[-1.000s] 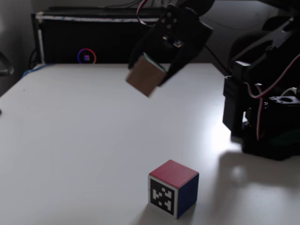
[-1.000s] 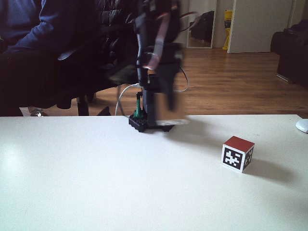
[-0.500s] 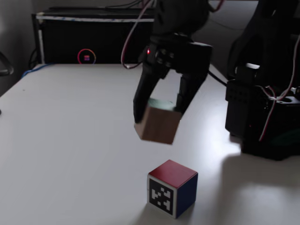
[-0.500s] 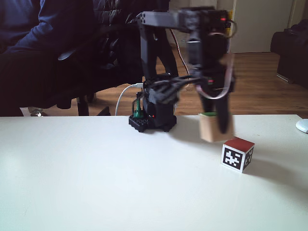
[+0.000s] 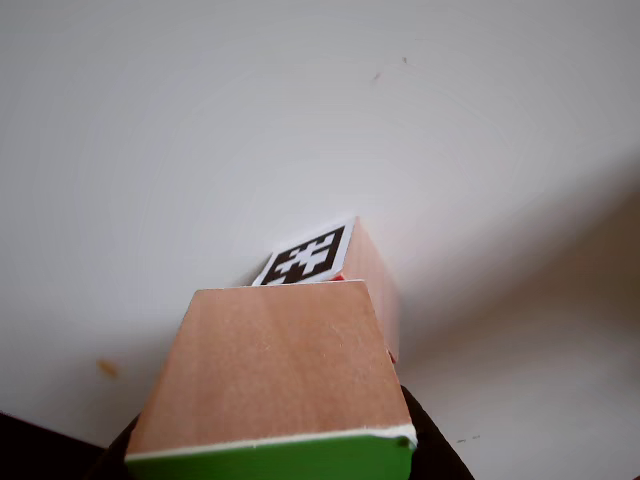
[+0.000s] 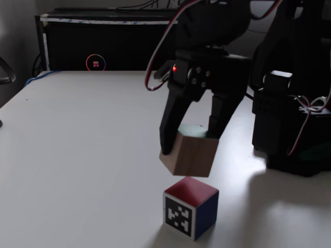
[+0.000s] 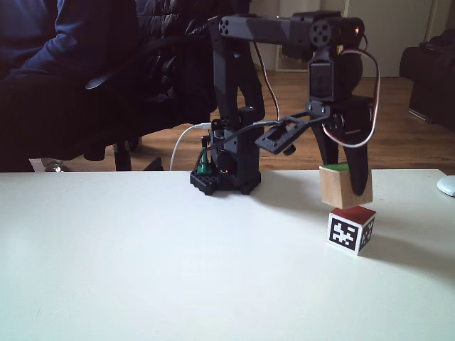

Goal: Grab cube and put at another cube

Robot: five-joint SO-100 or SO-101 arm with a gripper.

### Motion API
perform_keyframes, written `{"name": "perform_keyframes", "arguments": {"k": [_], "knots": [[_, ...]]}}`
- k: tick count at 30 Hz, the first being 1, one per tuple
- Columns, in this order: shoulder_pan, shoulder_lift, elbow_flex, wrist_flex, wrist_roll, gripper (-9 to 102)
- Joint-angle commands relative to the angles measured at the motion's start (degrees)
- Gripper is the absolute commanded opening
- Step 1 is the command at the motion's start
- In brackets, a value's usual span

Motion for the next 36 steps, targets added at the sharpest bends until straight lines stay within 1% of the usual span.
{"name": "perform_keyframes", "arguments": {"k": [1,12,16,20,23,26,29,33,36], "knots": [[-1.1,-1.1,-3.4,-0.9,0.2,8],[-3.6,-7.2,-6.0,-2.1,1.6,9],[-4.2,-8.9,-6.9,-2.1,1.8,11],[-4.3,-9.6,-7.0,-2.4,1.7,16],[-4.3,-9.9,-7.1,-2.1,1.4,23],[-4.3,-10.3,-7.2,-1.6,1.3,34],[-4.1,-10.3,-7.2,-1.4,0.7,42],[-3.6,-9.7,-7.1,-1.4,0.4,46],[-3.2,-8.7,-7.0,-1.4,0.7,46]]}}
